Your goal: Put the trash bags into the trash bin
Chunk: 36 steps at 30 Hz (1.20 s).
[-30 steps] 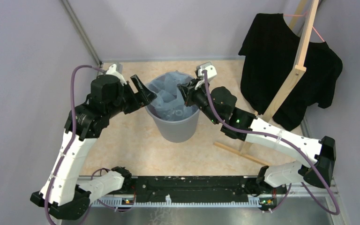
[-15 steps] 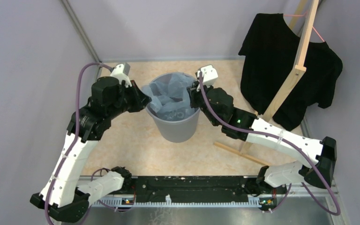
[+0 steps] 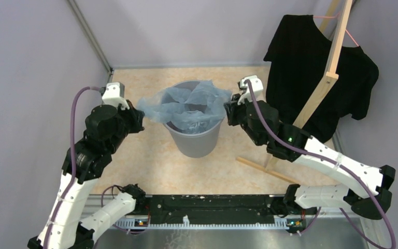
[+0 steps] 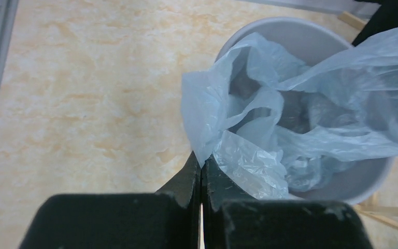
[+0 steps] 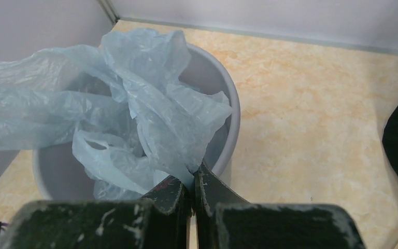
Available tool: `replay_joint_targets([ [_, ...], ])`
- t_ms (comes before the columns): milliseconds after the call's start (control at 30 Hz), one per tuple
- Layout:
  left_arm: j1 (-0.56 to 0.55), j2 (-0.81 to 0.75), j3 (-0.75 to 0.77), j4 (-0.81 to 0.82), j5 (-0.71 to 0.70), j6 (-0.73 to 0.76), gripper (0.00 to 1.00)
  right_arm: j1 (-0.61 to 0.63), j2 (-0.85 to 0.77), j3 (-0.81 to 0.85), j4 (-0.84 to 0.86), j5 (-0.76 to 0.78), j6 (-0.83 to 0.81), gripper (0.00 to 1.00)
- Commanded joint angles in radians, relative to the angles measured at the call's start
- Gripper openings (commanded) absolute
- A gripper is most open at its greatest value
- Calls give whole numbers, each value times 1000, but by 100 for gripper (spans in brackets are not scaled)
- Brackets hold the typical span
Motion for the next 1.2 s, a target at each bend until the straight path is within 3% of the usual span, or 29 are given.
replay_joint_targets([
  [0, 2, -68, -98, 20, -91, 43, 0, 10, -44, -27, -99, -29, 120, 1],
  [233, 3, -151, -252, 64, -271, 127, 0, 11, -94, -107, -127, 79, 144, 3],
  [500, 2, -20, -155, 278, -330, 241, 0, 9, 9, 17, -187, 259, -16, 5],
  [633, 2, 72, -117, 383, -442, 296, 0, -3, 48, 69, -184, 387, -57, 7],
  [867, 19, 174, -112, 349, -552, 347, 0, -39, 34, 86, -196, 387, -38, 14],
  [1033, 52, 149, -155, 251, -451, 272, 0, -95, -19, 24, -187, 296, -8, 18],
  [1167, 75, 170, -67, 126, -334, 196, 0, -118, -34, 18, -203, 237, 6, 10],
])
